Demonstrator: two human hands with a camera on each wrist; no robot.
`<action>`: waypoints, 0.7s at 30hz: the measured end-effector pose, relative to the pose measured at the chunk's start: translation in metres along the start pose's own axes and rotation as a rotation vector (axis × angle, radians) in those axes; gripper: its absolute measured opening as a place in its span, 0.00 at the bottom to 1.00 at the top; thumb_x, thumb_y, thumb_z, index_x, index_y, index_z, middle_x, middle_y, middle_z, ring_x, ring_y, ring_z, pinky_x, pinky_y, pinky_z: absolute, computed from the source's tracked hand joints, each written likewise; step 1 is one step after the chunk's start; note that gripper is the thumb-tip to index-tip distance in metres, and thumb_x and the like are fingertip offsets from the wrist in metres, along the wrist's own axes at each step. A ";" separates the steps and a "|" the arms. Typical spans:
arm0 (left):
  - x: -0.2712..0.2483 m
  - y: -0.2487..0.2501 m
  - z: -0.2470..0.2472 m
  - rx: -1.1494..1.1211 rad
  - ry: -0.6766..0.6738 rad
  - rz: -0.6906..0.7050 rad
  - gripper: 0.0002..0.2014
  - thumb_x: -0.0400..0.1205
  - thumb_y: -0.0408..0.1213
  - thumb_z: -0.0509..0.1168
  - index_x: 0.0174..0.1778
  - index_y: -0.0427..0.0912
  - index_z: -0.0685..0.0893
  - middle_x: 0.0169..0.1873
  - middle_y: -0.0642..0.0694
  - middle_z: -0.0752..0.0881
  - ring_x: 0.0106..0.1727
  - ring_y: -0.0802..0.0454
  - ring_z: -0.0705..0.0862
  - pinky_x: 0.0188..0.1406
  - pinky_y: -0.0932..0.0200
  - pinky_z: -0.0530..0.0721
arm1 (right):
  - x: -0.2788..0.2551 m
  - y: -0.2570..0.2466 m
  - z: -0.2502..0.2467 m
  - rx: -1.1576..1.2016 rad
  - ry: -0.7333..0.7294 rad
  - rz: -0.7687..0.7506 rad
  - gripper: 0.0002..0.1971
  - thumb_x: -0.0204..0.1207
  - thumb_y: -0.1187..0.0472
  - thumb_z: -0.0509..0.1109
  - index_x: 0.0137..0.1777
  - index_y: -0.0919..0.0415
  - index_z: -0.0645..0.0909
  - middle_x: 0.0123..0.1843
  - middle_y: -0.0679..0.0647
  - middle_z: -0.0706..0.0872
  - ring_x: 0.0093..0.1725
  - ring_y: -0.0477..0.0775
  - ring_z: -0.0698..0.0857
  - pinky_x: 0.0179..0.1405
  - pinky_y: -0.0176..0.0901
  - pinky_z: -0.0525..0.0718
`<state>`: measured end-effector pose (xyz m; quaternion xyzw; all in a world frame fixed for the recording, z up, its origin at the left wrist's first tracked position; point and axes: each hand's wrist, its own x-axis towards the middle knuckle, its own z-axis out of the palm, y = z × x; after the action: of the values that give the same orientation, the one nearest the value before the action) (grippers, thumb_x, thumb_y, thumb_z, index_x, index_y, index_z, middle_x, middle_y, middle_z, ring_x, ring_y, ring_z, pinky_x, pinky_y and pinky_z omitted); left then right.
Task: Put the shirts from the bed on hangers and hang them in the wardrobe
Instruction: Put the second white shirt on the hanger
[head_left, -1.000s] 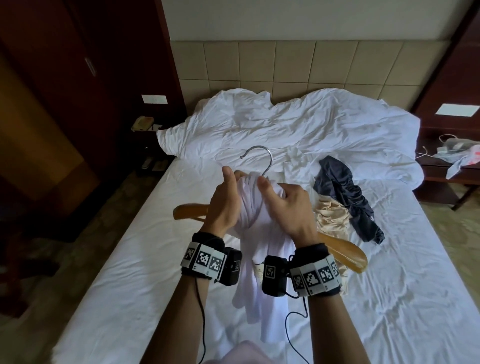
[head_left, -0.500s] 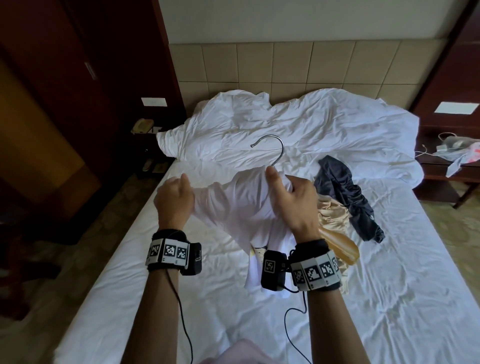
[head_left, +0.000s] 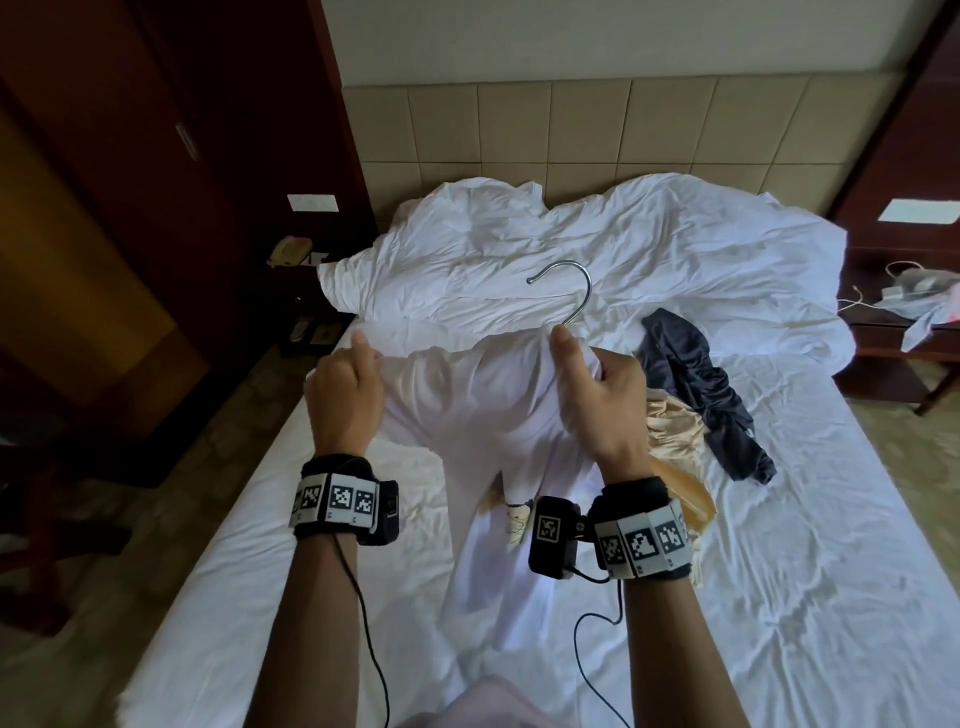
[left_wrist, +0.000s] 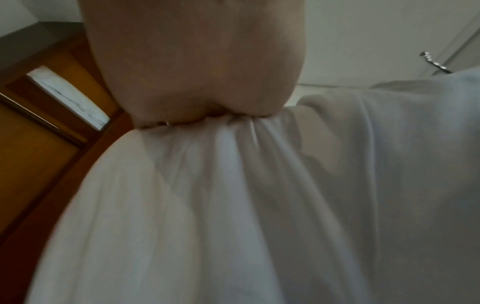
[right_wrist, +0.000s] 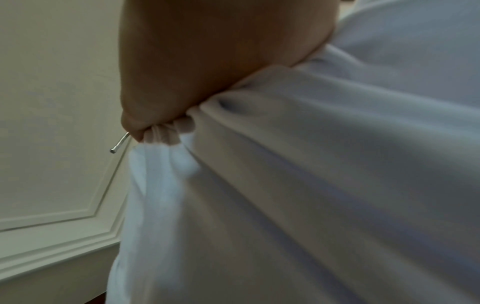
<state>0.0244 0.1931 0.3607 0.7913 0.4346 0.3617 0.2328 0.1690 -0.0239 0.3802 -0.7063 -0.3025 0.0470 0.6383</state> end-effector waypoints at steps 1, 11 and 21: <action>0.002 -0.003 0.000 0.004 -0.058 -0.108 0.33 0.95 0.53 0.43 0.60 0.36 0.91 0.59 0.37 0.91 0.64 0.37 0.87 0.72 0.42 0.79 | 0.000 0.000 -0.001 0.005 -0.004 -0.010 0.34 0.85 0.34 0.68 0.26 0.54 0.62 0.22 0.49 0.66 0.24 0.51 0.64 0.26 0.49 0.62; 0.001 0.005 -0.014 0.033 -0.018 -0.001 0.19 0.92 0.45 0.55 0.63 0.41 0.88 0.59 0.45 0.90 0.60 0.48 0.86 0.56 0.53 0.80 | -0.002 0.002 0.006 -0.119 -0.028 0.004 0.41 0.83 0.28 0.66 0.30 0.68 0.65 0.22 0.53 0.68 0.23 0.49 0.66 0.24 0.48 0.63; -0.002 0.013 -0.001 -0.042 -0.226 0.086 0.33 0.94 0.53 0.49 0.44 0.31 0.91 0.39 0.43 0.92 0.48 0.46 0.89 0.52 0.55 0.80 | 0.002 0.003 -0.004 0.027 0.055 0.044 0.19 0.81 0.32 0.72 0.49 0.48 0.88 0.38 0.44 0.91 0.37 0.41 0.86 0.36 0.42 0.80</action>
<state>0.0294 0.1846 0.3695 0.8399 0.3636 0.2887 0.2811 0.1735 -0.0263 0.3791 -0.7050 -0.2689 0.0458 0.6547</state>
